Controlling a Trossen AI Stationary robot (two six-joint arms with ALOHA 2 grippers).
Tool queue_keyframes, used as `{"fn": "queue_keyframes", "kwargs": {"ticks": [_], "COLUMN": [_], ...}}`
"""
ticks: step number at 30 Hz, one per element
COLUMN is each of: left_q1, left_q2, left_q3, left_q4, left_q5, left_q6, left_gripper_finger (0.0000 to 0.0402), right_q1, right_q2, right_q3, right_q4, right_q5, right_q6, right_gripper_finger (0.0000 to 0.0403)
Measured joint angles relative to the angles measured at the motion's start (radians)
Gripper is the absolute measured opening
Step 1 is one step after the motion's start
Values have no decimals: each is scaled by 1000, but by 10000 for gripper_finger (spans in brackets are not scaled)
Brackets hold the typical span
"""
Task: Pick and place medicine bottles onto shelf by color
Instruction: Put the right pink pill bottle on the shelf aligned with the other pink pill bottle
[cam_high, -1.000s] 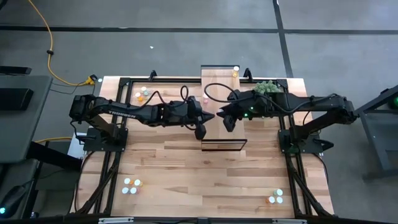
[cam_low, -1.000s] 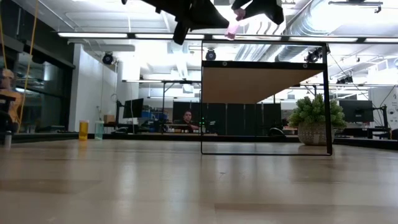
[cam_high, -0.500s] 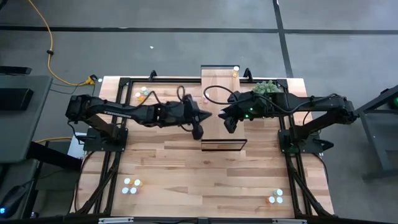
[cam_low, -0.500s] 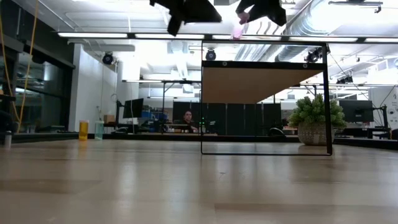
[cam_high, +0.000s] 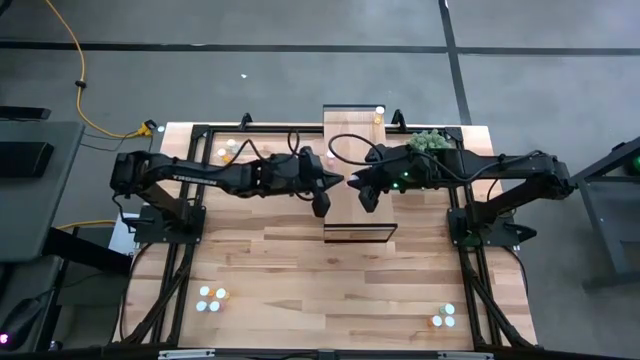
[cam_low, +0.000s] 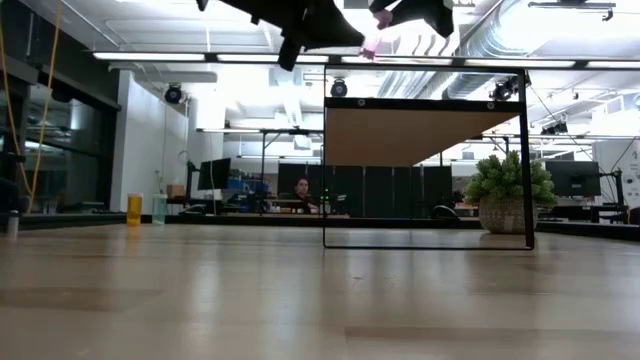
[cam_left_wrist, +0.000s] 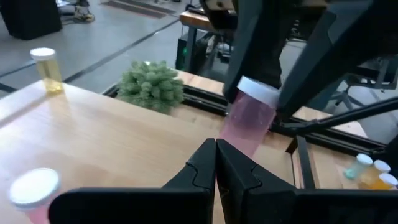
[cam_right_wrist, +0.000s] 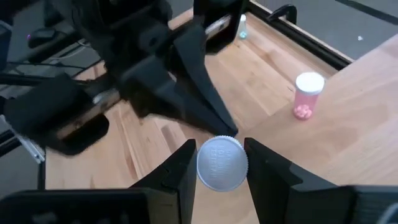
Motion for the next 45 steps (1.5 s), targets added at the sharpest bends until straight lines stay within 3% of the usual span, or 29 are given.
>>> {"fn": "queue_keyframes", "kwargs": {"ticks": [18, 24, 28, 37, 45], "left_q1": [-8, 47, 67, 53, 53], "left_q2": [6, -140, -249, -437, -501], "left_q3": [0, 2, 1, -126, -189], "left_q4": [-8, -236, -300, -100, -99], "left_q5": [19, 10, 4, -39, -64], "left_q6": [15, 55, 56, 40, 3], "left_gripper_finger": [0, 0, 0, 0, 0], "right_q1": [-13, -22, -58, -181, -254], "right_q2": [0, 0, 32, 182, 198], "right_q3": [0, 0, 1, 0, 0], "right_q4": [17, 6, -15, 43, 68], "right_q5": [23, 38, 90, 68, 1], "right_q6": [-26, -84, -120, -195, -208], "right_gripper_finger": [108, 108, 108, 108, 108]}}
